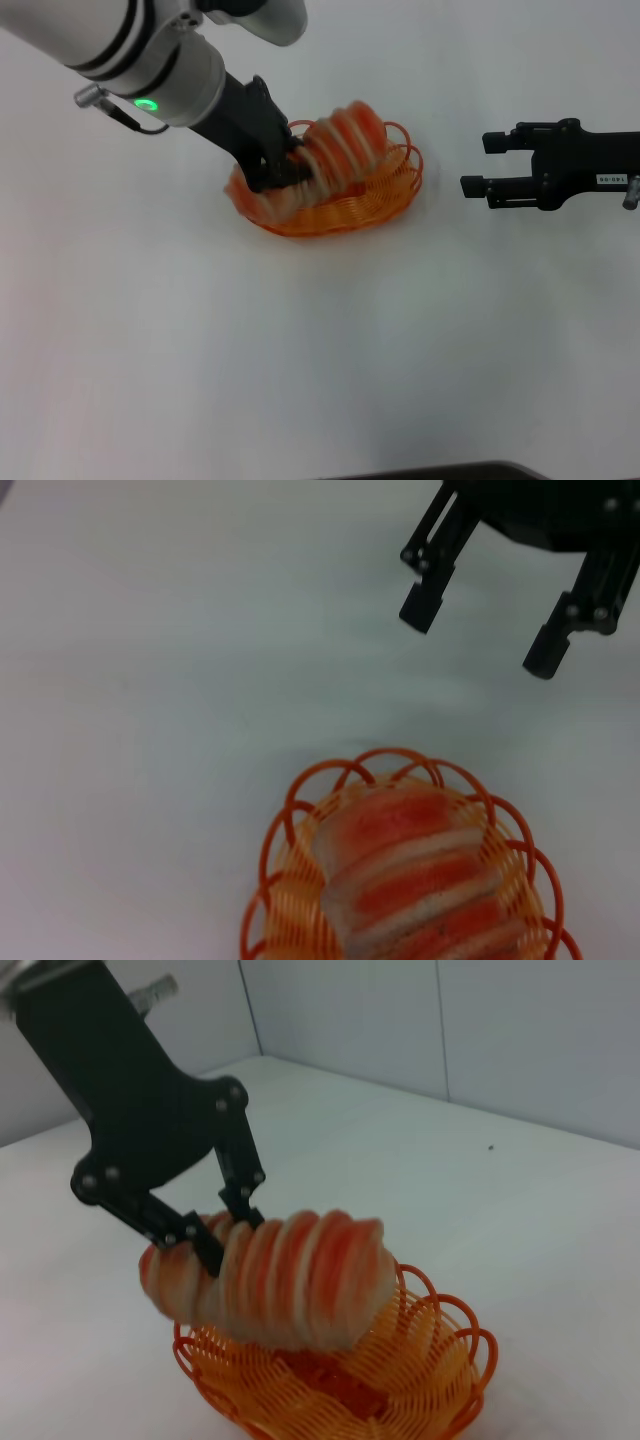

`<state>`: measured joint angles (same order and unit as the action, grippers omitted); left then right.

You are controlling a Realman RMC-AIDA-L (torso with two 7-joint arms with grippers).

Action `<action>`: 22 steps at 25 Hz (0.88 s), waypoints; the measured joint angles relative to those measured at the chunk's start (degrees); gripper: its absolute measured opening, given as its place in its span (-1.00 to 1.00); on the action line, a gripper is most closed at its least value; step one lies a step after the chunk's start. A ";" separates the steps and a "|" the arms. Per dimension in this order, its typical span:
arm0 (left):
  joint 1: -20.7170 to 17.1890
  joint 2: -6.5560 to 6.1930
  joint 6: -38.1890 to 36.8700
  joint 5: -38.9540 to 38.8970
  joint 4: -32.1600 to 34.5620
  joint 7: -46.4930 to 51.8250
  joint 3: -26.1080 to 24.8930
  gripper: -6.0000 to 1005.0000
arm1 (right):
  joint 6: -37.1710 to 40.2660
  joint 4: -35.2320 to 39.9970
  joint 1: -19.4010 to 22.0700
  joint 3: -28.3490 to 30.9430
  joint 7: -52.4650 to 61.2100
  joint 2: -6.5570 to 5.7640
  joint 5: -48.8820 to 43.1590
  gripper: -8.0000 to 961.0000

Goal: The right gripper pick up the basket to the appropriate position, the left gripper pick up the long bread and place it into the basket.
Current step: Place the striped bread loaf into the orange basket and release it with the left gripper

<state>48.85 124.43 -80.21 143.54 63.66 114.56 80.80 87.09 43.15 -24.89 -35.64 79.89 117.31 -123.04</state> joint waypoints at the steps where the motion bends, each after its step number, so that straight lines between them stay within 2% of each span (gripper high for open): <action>1: 0.69 -0.02 0.21 0.06 -1.65 1.11 0.09 -0.50 | 0.01 0.00 -0.01 0.02 0.00 0.00 0.04 0.62; 4: 1.22 -0.02 0.26 0.10 -2.99 2.48 0.12 -0.52 | 0.05 0.01 -0.09 0.03 0.06 0.05 0.06 0.62; 8: -1.67 0.11 2.03 -2.19 0.72 3.92 0.06 -0.52 | -0.09 0.00 -0.15 -0.01 0.07 0.15 -0.04 0.62; 18: -3.37 -0.14 2.16 -4.71 2.06 3.40 -0.59 -0.18 | -0.28 0.00 -0.16 0.05 0.00 0.21 -0.23 0.62; 21: -3.77 -0.12 2.15 -5.71 2.28 3.29 -0.89 0.29 | -0.32 0.00 -0.16 0.05 -0.01 0.23 -0.20 0.62; 22: -4.07 -0.14 2.33 -6.70 2.33 3.30 -1.76 0.36 | -0.32 0.01 -0.16 0.05 -0.02 0.25 -0.15 0.62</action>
<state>44.78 124.29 -77.88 136.84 65.99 117.86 79.04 86.77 43.16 -25.05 -35.59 79.88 117.56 -123.19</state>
